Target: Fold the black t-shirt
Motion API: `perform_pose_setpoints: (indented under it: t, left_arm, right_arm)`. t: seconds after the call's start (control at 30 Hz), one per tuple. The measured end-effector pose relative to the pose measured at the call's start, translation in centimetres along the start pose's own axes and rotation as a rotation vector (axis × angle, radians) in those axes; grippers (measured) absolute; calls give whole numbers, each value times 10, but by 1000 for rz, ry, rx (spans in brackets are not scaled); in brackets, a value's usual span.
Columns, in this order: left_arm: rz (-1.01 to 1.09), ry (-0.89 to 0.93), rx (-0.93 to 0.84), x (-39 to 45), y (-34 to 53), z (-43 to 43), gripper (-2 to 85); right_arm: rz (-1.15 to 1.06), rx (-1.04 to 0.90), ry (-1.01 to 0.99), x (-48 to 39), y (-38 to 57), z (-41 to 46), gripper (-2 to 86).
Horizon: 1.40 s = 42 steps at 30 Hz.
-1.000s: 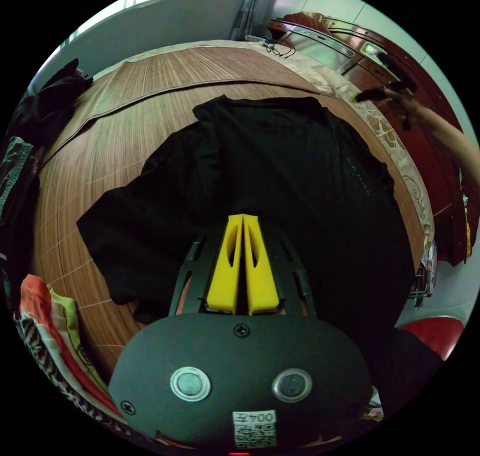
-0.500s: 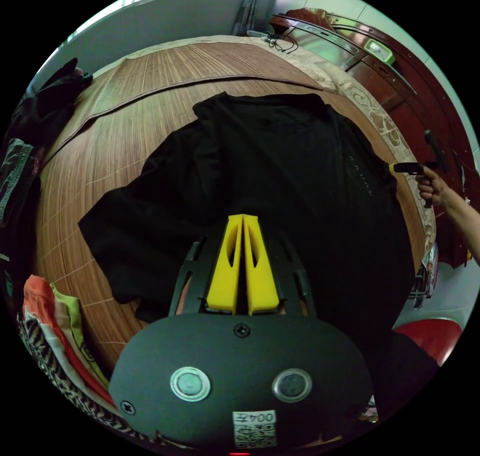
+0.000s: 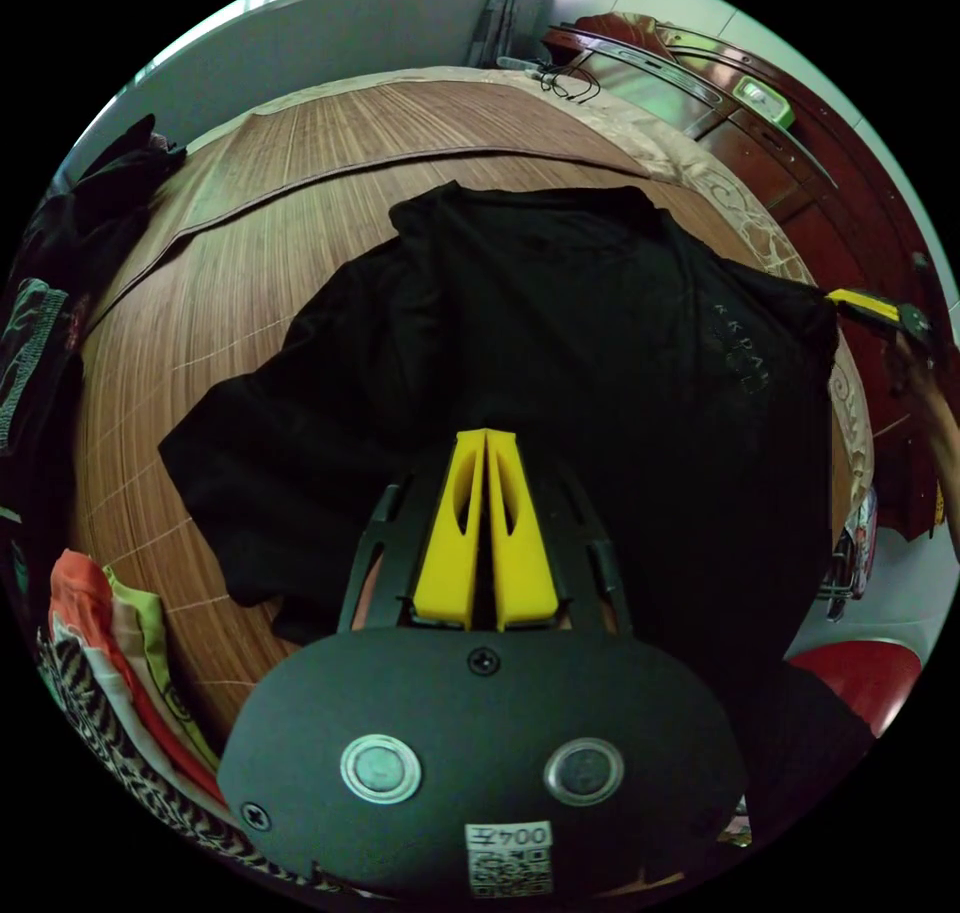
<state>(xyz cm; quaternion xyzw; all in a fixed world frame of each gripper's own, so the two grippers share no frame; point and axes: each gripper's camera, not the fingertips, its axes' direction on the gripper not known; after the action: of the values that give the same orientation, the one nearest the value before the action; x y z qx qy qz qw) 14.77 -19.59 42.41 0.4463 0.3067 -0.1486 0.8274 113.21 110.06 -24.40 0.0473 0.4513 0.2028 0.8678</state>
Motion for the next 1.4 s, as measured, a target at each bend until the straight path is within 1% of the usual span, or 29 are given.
perform_pose_setpoints:
  t: [0.07,0.17,0.33,0.4,0.43,0.47,0.53,0.6,0.63,0.67,0.7,0.73,0.77,0.83,0.9,0.93,1.07,1.13,1.17,1.2,1.27,1.3,1.33,1.4]
  left_arm:
    - [-3,3,4,0,-1,-1,2]
    - [-3,2,2,2,-3,-4,2]
    - [3,2,3,4,-5,-9,2]
    - [6,0,4,6,-5,-12,2]
    - [7,-1,4,6,-5,-12,2]
    - [9,-2,4,8,-5,-14,1]
    - [6,-3,10,9,-4,-18,1]
    - [-7,6,14,10,-3,-21,1]
    - [-31,22,13,9,-2,-24,2]
    - [-45,34,12,8,-2,-25,2]
    - [-70,68,3,6,-2,-30,2]
    - [-82,116,-13,5,-3,-35,3]
    - [-74,134,-1,5,-4,-40,3]
    - [-41,106,78,9,-6,-60,4]
    - [3,6,144,10,-16,-80,8]
    - [24,-24,147,9,-25,-84,12]
    - [62,-39,126,7,-54,-79,10]
    - [138,-76,110,18,-68,-72,5]
    - [159,-81,102,22,-70,-69,4]
    - [185,-90,82,28,-73,-64,3]
    - [212,-115,51,36,-75,-57,3]
    - [220,-147,44,38,-74,-54,2]
    - [210,-163,79,39,-72,-58,2]
    - [169,-157,90,36,-72,-63,2]
  right_arm:
    - [186,-180,6,31,8,45,-5]
    - [283,-213,-80,51,21,71,-1]
    - [257,-155,-23,50,14,68,8]
    - [226,-177,54,50,9,73,2]
    - [222,-215,129,53,6,79,-1]
    - [236,-303,162,58,4,87,-3]
    - [307,-404,139,69,9,96,-3]
    - [405,-335,54,77,19,84,0]
    - [435,-216,-67,77,23,67,6]
    - [404,-69,-194,68,24,49,18]
    - [369,-16,-238,62,23,41,28]
    - [283,33,-281,45,17,31,57]
    - [193,38,-301,26,7,26,96]
    - [103,25,-281,4,-7,24,110]
    - [58,22,-250,-10,-20,25,107]
    - [39,13,-253,-16,-29,27,104]
    - [-19,-18,-230,-36,-50,31,105]
    - [-46,-37,-256,-46,-54,33,98]
    - [-71,-59,-243,-54,-55,35,60]
    - [-85,-78,-227,-58,-56,37,42]
    - [-120,-134,-98,-71,-57,47,16]
    - [-120,-117,-79,-73,-57,46,13]
    - [-103,-96,-62,-73,-59,45,11]
    - [-62,-70,-56,-70,-66,45,17]
